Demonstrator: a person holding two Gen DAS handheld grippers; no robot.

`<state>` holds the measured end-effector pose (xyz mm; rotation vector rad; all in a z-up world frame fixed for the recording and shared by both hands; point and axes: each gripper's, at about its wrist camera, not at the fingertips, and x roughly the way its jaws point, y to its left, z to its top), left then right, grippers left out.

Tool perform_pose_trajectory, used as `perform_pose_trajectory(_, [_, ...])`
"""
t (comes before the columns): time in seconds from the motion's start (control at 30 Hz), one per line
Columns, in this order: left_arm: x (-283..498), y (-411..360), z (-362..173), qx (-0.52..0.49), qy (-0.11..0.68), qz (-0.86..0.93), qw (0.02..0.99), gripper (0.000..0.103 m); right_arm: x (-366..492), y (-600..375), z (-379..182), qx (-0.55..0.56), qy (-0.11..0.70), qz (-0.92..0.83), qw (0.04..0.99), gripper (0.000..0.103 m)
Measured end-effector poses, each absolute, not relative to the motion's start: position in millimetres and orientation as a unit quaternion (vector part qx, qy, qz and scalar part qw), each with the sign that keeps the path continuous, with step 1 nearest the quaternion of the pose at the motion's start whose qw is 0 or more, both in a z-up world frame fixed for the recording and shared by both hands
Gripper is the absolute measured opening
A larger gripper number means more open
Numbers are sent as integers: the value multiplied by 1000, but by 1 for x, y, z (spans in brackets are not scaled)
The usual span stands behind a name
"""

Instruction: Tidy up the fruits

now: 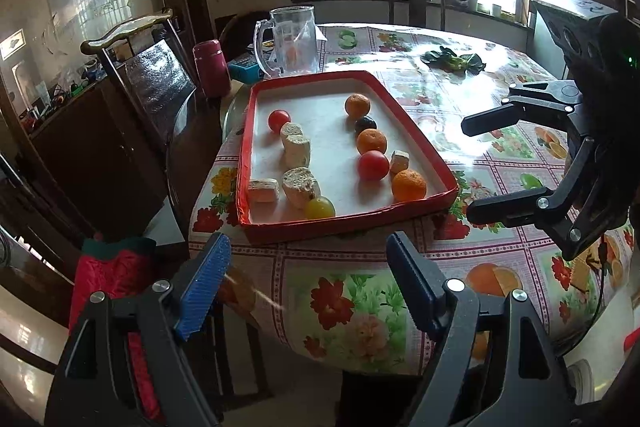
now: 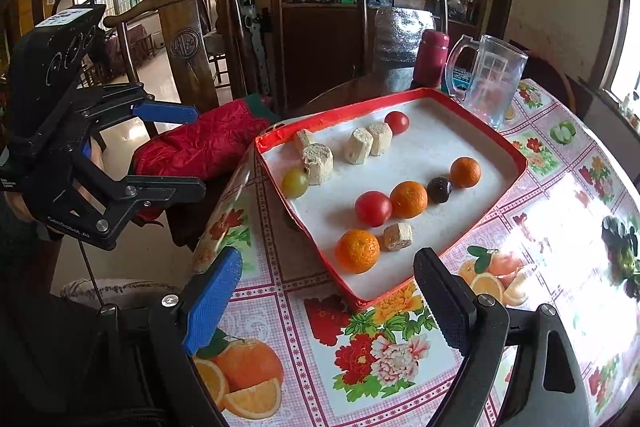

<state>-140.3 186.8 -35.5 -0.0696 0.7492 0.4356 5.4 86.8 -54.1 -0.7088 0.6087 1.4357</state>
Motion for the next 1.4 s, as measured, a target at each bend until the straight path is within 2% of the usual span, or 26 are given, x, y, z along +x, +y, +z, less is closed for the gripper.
perform_pose_trajectory(1.4, [-140,191,-21,-55,327,186,925,84,6,94,-53,-291,258,659,644,89])
